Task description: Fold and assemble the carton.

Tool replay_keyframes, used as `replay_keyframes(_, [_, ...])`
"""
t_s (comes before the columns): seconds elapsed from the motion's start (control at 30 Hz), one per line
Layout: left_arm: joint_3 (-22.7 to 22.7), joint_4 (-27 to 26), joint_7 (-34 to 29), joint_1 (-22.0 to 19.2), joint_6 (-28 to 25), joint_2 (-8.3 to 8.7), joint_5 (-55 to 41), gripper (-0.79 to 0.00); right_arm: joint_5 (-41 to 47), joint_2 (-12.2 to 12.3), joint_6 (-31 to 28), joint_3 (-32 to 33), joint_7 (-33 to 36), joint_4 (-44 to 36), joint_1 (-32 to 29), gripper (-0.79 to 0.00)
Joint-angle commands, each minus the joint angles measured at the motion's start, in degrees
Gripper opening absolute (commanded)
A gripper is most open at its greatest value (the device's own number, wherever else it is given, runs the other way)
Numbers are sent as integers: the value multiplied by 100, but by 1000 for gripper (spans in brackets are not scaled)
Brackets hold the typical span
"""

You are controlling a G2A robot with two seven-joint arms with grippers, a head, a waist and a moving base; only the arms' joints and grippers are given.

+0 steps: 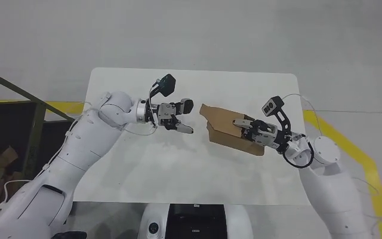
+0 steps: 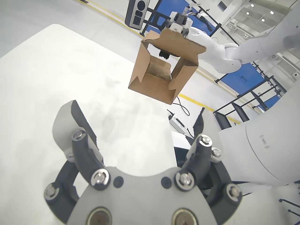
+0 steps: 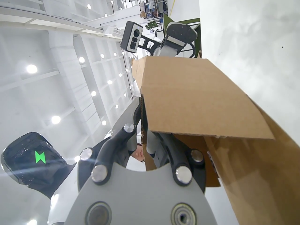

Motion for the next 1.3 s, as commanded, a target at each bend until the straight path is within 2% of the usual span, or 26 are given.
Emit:
replay_keyframes(0.0, [-126,-104,293,71,-57,8,292,0,-42,-3,-31,-36,-19,23,14,-785])
replay_keyframes(0.23, [-559,-601,1690,539,-57,71,1874,0,49,-10,-99,-73,23,75,49,-785])
replay_keyframes(0.47, [-179,-783,3042,715,-57,188,2652,0,162,-20,-130,-112,49,106,119,-785])
replay_keyframes(0.57, [54,-682,3597,607,-57,248,2771,0,212,-28,-157,-147,50,121,138,-785])
replay_keyframes(0.73, [429,-561,4687,380,-57,359,3566,0,256,-39,-278,-194,86,141,127,-785])
replay_keyframes(0.93, [1135,-300,6236,21,-57,462,4811,0,293,-36,-331,-204,203,159,79,-785])
replay_keyframes(1.03, [1537,-75,6901,-212,-57,498,5087,0,291,-30,-323,-190,240,155,61,-785])
replay_keyframes(1.27, [2216,175,7640,-802,-57,620,5184,0,276,-16,-291,-149,290,143,31,-785])
